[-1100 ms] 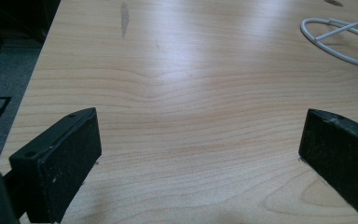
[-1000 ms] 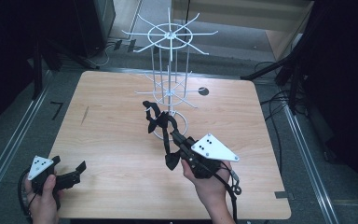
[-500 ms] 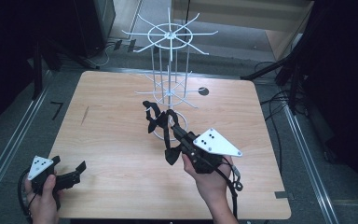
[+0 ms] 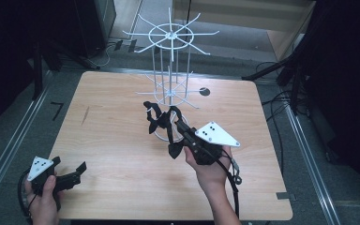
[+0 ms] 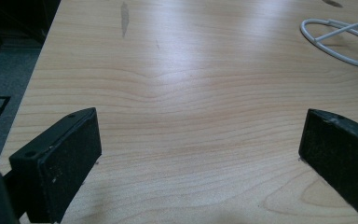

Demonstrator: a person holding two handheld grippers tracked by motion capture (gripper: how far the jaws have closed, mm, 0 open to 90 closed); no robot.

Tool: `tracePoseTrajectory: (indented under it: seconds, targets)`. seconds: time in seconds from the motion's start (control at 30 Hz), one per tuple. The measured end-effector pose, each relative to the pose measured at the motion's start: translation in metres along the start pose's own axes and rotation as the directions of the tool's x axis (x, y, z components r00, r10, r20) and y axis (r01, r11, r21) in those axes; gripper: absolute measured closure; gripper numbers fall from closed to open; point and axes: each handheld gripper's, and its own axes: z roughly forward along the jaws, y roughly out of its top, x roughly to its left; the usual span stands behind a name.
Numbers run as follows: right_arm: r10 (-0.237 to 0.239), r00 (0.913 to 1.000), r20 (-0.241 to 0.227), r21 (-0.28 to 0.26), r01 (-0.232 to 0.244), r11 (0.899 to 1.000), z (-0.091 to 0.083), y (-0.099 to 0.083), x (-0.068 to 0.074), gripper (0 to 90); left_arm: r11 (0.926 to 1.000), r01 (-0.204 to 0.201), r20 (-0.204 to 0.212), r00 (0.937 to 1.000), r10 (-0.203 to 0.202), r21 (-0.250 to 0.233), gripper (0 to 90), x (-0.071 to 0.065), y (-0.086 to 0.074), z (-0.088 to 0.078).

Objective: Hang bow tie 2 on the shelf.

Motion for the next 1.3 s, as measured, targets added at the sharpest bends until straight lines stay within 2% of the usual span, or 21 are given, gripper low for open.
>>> tracePoseTrajectory:
  seconds: [0.73, 0.83, 1.03, 1.3]
  targets:
    - [0.060, 0.9973, 0.042, 0.074, -0.063, 0.995, 0.032, -0.022, -0.021, 90.0, 1.0000, 0.000, 0.003, 1.0000, 0.000, 0.001, 0.0, 0.000, 0.000, 0.000]
    - [0.065, 0.9974, 0.030, 0.084, -0.067, 0.994, 0.034, -0.024, -0.023, 89.5, 1.0000, 0.001, 0.002, 1.0000, -0.001, -0.001, 0.0, 0.000, 0.000, 0.000]
    - [0.072, 0.9971, 0.024, 0.090, -0.074, 0.993, 0.033, -0.029, -0.028, 78.3, 1.0000, 0.000, 0.003, 1.0000, 0.000, 0.001, 0.0, 0.000, 0.000, 0.000]
    - [0.099, 0.9941, 0.045, 0.107, -0.103, 0.989, 0.026, -0.040, -0.041, 56.7, 1.0000, -0.001, 0.001, 1.0000, 0.001, 0.000, 0.0, 0.000, 0.000, 0.000]
